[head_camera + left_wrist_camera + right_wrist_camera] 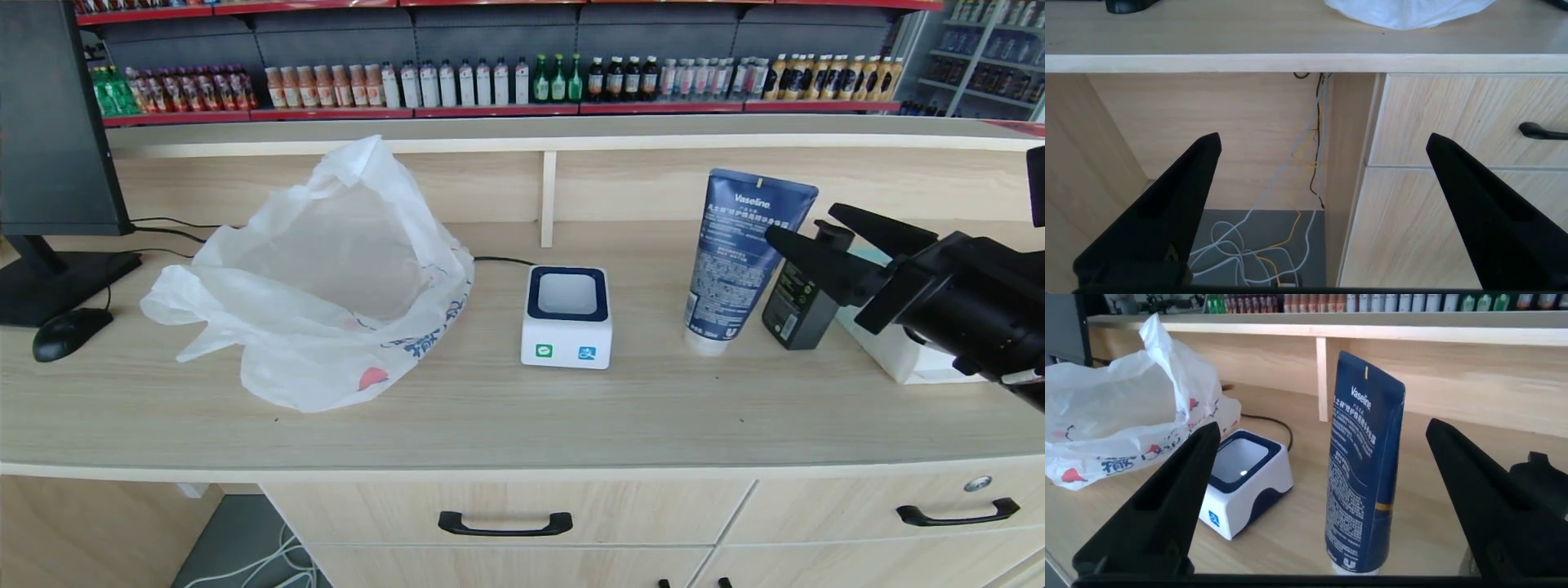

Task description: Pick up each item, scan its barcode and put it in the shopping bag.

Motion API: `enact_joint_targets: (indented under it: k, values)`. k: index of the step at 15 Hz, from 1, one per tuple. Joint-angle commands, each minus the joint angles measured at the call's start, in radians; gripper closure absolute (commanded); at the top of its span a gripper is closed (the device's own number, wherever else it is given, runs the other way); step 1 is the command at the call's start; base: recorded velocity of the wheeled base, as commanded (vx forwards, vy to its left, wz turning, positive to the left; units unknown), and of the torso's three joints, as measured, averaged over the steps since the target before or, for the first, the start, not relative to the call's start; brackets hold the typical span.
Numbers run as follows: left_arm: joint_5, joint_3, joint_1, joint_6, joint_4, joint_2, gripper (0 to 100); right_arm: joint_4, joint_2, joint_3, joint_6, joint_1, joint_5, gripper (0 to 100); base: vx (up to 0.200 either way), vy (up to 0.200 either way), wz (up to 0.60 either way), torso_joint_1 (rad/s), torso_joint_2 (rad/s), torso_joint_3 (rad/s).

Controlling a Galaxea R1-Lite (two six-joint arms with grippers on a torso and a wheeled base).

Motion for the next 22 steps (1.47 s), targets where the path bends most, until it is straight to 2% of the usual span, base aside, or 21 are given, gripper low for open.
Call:
enact_joint_targets:
  k: [1,8,22]
  values:
    - [0.000,0.000,0.001,0.000,-0.001,0.000,0,-0.002,0.061,-0.025,-0.001,-0.003,0.001,0,0.000,0.000,0.00,0.000,0.00,0.000]
    - [0.000,0.000,0.001,0.002,-0.001,0.000,0,-0.010,0.128,-0.082,0.010,-0.029,-0.001,0,0.000,0.000,0.00,0.000,0.00,0.000]
    - [0.000,0.000,0.001,0.002,-0.001,0.000,0,-0.051,0.248,-0.060,0.026,-0.028,0.001,0,0.000,0.000,0.00,0.000,0.00,0.000]
